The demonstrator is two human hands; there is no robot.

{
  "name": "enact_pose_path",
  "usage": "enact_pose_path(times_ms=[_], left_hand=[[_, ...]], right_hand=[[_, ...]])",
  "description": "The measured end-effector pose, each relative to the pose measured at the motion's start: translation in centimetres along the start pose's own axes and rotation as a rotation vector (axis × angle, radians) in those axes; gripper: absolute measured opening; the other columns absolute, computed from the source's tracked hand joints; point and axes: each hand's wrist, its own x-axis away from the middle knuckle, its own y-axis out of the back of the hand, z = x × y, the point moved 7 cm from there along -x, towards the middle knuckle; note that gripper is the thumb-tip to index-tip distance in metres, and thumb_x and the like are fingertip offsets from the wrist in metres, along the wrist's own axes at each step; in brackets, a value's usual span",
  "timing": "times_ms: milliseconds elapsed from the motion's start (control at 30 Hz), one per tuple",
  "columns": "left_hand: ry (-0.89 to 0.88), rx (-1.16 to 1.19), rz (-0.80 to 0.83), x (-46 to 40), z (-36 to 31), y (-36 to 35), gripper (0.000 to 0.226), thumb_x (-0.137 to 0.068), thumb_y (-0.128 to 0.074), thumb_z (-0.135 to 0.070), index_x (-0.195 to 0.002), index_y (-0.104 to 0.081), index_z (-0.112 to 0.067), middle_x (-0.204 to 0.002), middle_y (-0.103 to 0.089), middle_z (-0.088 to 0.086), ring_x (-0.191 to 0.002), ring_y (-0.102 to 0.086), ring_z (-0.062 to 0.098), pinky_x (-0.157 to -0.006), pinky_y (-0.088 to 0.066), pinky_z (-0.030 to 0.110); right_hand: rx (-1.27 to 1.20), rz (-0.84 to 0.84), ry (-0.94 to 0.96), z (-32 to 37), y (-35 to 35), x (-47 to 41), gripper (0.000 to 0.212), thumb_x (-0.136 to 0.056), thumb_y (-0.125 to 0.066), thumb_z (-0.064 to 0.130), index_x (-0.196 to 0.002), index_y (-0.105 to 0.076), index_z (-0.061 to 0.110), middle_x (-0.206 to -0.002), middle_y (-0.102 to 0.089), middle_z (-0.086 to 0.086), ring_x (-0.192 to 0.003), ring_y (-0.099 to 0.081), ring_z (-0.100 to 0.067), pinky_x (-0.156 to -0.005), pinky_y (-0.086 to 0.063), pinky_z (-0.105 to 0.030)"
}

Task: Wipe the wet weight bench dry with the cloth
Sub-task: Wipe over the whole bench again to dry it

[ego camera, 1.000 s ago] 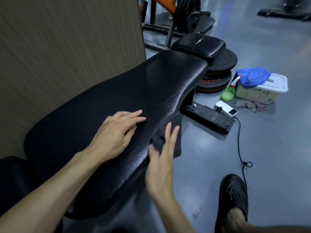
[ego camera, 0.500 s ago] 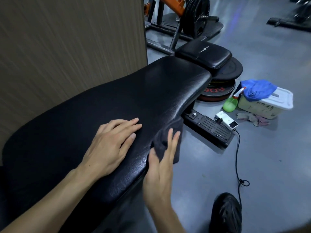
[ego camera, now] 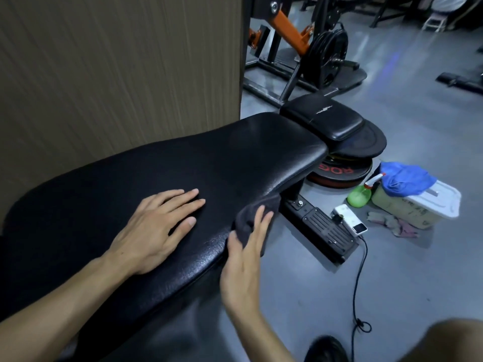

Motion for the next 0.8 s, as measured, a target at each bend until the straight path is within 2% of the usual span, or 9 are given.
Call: enact_pose_path(times_ms=[33,100,167,233,300,467,600,700,800], left_hand=[[0.009,-0.002,-0.006,0.1,0.0,0.1,0.051,-0.102,-0.022,-0.057,-0.148,-0.041,-0.045,-0.157,-0.031,-0.029,-0.145,-0.024,-0.001,-0.118,-0.015,0.027],[0.021,-0.009,-0.012,0.1,0.1,0.1,0.051,-0.102,-0.022,-0.058,-0.147,-0.041,-0.045,-0.156,-0.032,-0.029,-0.145,-0.026,0.0,-0.117,-0.016,0.027],[0.031,-0.011,-0.014,0.1,0.1,0.1,0.051,-0.102,-0.022,-0.058,-0.147,-0.041,-0.046,-0.156,-0.032,-0.029,-0.144,-0.025,-0.001,-0.117,-0.015,0.027],[0.033,-0.007,-0.01,0.1,0.2,0.0,0.05,-0.102,-0.021,-0.058,-0.147,-0.041,-0.047,-0.156,-0.031,-0.03,-0.144,-0.024,-0.003,-0.116,-0.012,0.025],[0.039,0.005,-0.014,0.1,0.2,0.1,0.05,-0.102,-0.022,-0.058,-0.146,-0.042,-0.047,-0.155,-0.032,-0.03,-0.143,-0.024,-0.003,-0.116,-0.012,0.025],[0.038,0.026,-0.026,0.0,0.4,0.2,0.049,-0.101,-0.024,-0.058,-0.145,-0.043,-0.048,-0.154,-0.034,-0.03,-0.142,-0.027,-0.002,-0.116,-0.015,0.027],[0.044,0.04,-0.046,0.1,0.5,0.2,0.048,-0.101,-0.025,-0.057,-0.144,-0.045,-0.047,-0.152,-0.035,-0.032,-0.141,-0.027,-0.003,-0.117,-0.014,0.026],[0.044,0.045,-0.046,0.2,0.5,0.1,0.049,-0.101,-0.025,-0.058,-0.144,-0.045,-0.048,-0.152,-0.035,-0.032,-0.141,-0.027,-0.002,-0.116,-0.014,0.025],[0.048,0.057,-0.029,0.1,0.5,0.2,0.051,-0.1,-0.023,-0.06,-0.144,-0.044,-0.048,-0.153,-0.035,-0.031,-0.141,-0.027,-0.002,-0.116,-0.014,0.026]], right_hand=[[0.002,0.027,0.014,-0.1,-0.1,0.8,0.066,-0.106,-0.042,0.023,-0.156,-0.003,0.043,-0.158,0.021,0.032,-0.131,0.006,0.033,-0.095,-0.007,0.009],[0.045,0.052,0.034,0.2,0.2,-1.2,0.066,-0.106,-0.042,0.028,-0.157,-0.002,0.041,-0.161,0.023,0.024,-0.14,0.006,0.021,-0.099,-0.006,0.005],[0.094,0.01,-0.019,0.4,1.1,-6.3,0.067,-0.106,-0.041,0.03,-0.16,-0.001,0.034,-0.165,0.022,0.009,-0.153,0.003,-0.006,-0.113,-0.008,-0.013],[0.108,-0.1,-0.13,0.6,2.5,-10.8,0.068,-0.106,-0.04,0.03,-0.16,0.0,0.028,-0.166,0.021,-0.001,-0.155,0.004,-0.023,-0.122,-0.006,-0.033],[0.099,-0.117,-0.142,0.7,2.6,-11.2,0.067,-0.106,-0.039,0.027,-0.16,0.0,0.028,-0.166,0.021,-0.001,-0.155,0.007,-0.025,-0.123,-0.004,-0.039],[0.117,0.089,0.095,0.0,0.1,-1.1,0.071,-0.102,-0.042,0.034,-0.157,0.001,0.045,-0.157,0.031,0.028,-0.151,0.014,-0.001,-0.123,-0.011,-0.032],[0.342,0.017,0.004,0.1,1.6,-9.6,0.068,-0.103,-0.041,0.03,-0.16,-0.004,0.033,-0.163,0.028,0.007,-0.153,0.016,-0.025,-0.123,-0.003,-0.046],[0.524,-0.034,-0.12,1.1,3.8,-14.9,0.064,-0.102,-0.036,0.029,-0.16,-0.01,0.029,-0.166,0.022,0.004,-0.152,0.019,-0.031,-0.119,-0.007,-0.063],[0.634,0.082,0.09,1.5,2.7,-10.9,0.062,-0.101,-0.035,0.033,-0.16,-0.016,0.028,-0.167,0.015,0.005,-0.152,0.017,-0.033,-0.12,-0.008,-0.061]])
